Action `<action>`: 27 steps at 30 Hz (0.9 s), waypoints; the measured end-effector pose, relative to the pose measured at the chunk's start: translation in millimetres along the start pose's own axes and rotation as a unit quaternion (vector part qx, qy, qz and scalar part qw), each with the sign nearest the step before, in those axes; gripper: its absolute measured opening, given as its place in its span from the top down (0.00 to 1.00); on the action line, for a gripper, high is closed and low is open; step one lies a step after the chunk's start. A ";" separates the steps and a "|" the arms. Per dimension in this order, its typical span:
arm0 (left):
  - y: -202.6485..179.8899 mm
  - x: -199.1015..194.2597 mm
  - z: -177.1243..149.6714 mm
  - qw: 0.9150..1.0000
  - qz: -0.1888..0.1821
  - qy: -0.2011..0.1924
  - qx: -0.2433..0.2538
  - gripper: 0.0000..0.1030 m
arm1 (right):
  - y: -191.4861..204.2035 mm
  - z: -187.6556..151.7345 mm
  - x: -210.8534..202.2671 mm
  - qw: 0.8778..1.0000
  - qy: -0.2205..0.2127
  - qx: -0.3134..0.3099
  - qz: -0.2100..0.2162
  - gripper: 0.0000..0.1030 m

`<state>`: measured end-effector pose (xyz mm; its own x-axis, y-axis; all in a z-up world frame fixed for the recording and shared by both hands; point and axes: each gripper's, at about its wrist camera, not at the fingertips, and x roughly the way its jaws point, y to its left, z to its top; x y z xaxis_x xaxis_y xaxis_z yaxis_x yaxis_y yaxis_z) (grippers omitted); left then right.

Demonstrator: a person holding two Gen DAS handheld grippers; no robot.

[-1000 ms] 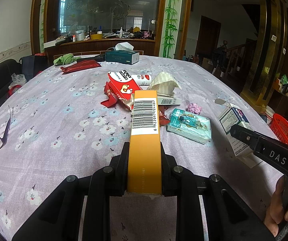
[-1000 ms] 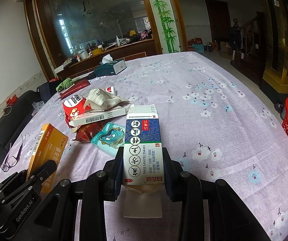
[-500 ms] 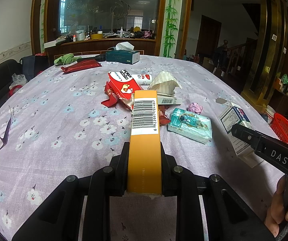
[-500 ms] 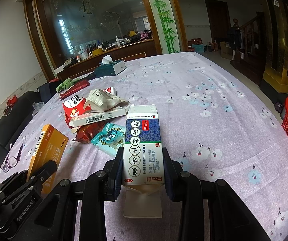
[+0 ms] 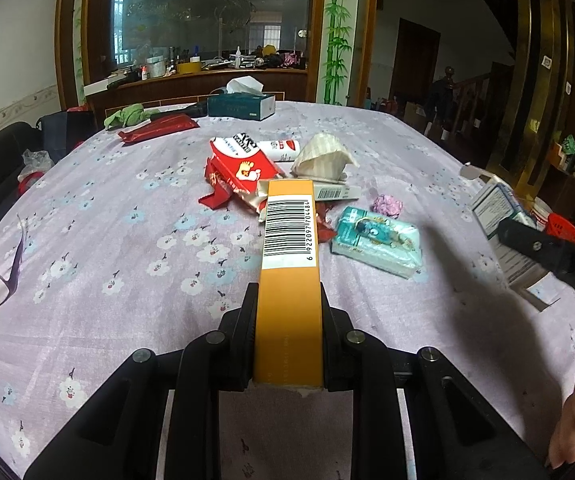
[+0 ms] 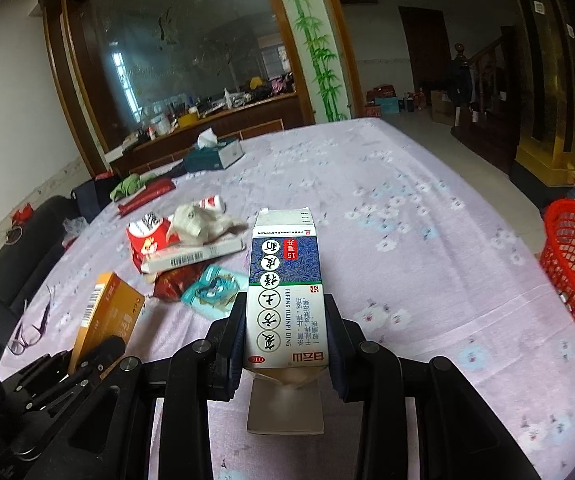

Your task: Collect trash

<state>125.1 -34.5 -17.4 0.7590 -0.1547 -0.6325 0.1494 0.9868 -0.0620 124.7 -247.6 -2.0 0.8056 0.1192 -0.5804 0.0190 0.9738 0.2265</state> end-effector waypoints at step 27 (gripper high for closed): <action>-56.5 -24.5 11.0 0.998 -0.015 -0.007 0.057 0.78 | -50.8 -0.2 -43.7 0.998 -0.017 0.054 0.027 0.64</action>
<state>105.1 -87.0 10.1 0.7611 -0.1856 -0.6215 0.2431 0.9700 0.0081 88.5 -302.2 11.7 0.8272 0.1628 -0.5377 0.0371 0.9392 0.3414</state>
